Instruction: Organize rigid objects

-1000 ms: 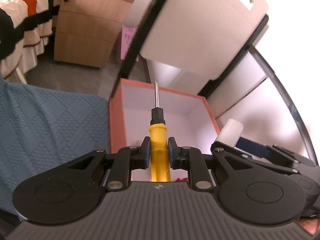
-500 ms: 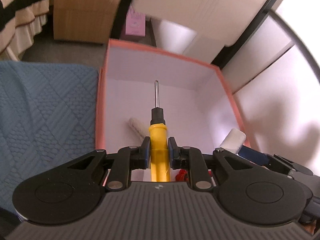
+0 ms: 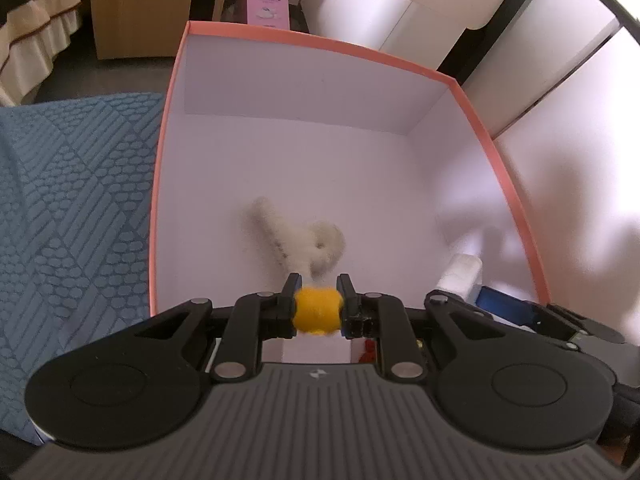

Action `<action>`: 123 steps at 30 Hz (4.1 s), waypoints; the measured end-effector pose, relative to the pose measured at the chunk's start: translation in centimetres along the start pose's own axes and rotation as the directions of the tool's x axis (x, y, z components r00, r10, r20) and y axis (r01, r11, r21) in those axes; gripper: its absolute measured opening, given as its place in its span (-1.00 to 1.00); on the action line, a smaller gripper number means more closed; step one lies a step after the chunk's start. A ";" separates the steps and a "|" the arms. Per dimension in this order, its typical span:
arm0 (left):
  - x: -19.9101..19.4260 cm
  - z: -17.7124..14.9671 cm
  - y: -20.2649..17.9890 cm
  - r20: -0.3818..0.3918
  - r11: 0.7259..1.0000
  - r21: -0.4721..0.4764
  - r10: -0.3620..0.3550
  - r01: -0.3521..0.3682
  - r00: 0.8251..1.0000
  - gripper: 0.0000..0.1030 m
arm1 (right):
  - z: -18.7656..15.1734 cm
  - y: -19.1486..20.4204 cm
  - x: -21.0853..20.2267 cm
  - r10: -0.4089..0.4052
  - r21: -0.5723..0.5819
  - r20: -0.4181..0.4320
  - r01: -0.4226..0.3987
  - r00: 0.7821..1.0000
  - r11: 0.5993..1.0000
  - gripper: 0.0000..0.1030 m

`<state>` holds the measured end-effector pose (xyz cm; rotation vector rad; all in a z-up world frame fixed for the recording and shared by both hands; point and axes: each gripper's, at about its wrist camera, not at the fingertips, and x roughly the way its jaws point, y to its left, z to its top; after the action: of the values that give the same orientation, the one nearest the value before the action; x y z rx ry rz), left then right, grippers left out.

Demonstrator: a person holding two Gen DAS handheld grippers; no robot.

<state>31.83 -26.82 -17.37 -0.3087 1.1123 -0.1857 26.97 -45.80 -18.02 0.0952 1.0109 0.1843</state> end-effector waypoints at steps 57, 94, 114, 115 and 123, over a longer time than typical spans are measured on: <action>-28.6 -9.6 4.0 0.348 0.977 0.128 -0.203 0.168 0.915 -0.47 | -6.9 10.6 -23.8 -0.007 0.006 0.346 0.005 0.938 1.000 0.25; -27.6 -16.5 5.4 0.394 0.980 0.183 -0.145 0.077 0.908 0.68 | -12.6 9.7 -23.9 -0.010 0.010 0.369 0.006 0.929 1.000 0.39; -28.3 -16.8 5.7 0.412 0.987 0.156 -0.111 0.050 0.904 1.00 | -12.5 10.0 -23.6 -0.049 0.000 0.364 0.053 0.930 0.999 1.00; -28.3 -16.7 5.7 0.408 0.987 0.154 -0.110 0.050 0.906 1.00 | -12.5 10.0 -23.6 -0.049 0.000 0.363 0.053 0.931 0.999 1.00; -28.0 -16.5 5.7 0.387 0.991 0.133 -0.069 0.018 0.920 1.00 | -12.6 9.8 -23.4 -0.042 0.012 0.351 0.040 0.936 0.999 1.00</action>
<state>4.76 -15.54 -2.24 -0.2436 0.6938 -0.2226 3.10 -40.90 -3.60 0.1063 0.6556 0.1210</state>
